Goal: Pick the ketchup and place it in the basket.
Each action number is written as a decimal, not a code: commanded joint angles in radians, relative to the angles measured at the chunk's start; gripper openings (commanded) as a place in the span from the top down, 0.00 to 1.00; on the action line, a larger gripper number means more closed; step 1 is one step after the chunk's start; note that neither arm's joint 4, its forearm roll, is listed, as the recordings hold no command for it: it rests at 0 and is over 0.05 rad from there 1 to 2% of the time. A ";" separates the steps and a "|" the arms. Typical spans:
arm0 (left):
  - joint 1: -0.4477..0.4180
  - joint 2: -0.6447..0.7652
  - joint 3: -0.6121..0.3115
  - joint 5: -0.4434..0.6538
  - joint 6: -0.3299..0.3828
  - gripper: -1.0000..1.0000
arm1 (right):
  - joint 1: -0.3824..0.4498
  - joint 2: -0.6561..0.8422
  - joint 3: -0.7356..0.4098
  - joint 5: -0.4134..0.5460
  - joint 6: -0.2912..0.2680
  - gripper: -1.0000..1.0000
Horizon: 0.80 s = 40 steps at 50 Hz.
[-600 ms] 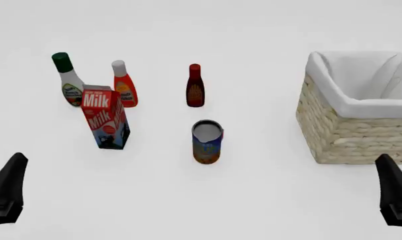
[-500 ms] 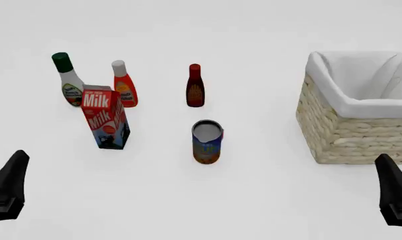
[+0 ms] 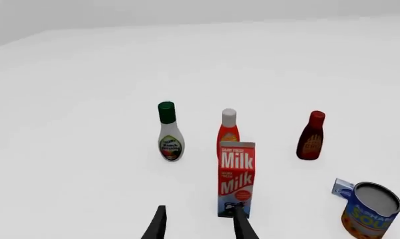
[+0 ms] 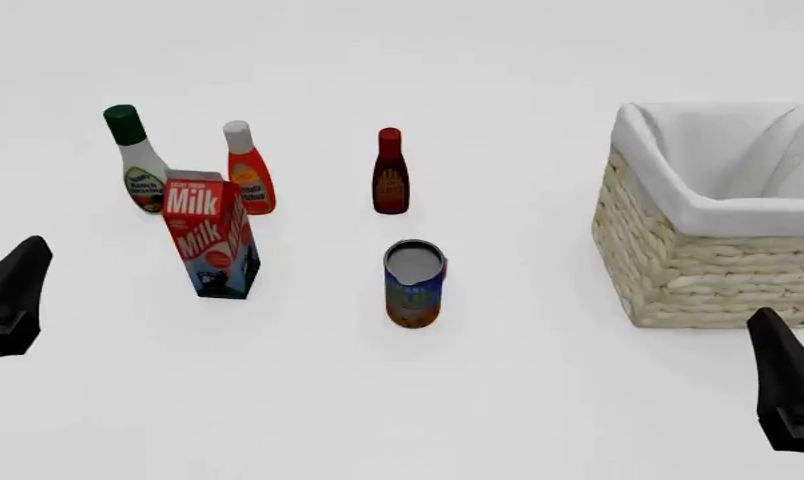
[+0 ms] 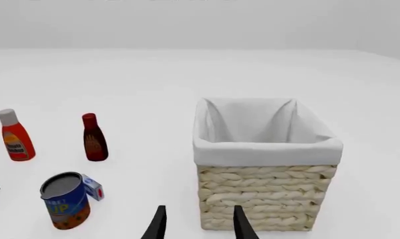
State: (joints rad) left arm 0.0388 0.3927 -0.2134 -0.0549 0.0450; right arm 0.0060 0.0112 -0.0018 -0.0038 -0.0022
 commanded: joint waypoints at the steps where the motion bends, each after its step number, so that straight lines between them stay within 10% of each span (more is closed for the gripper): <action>1: -0.018 0.216 -0.152 -0.007 0.069 0.00 | 0.006 -0.002 0.000 -0.001 0.008 0.00; 40: -0.048 0.830 -0.905 0.382 0.067 0.00 | -0.004 0.022 0.000 -0.016 -0.006 0.00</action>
State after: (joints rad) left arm -0.0166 1.0852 -0.9422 0.2199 0.1001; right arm 0.0047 0.0320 -0.0020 -0.0188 -0.0079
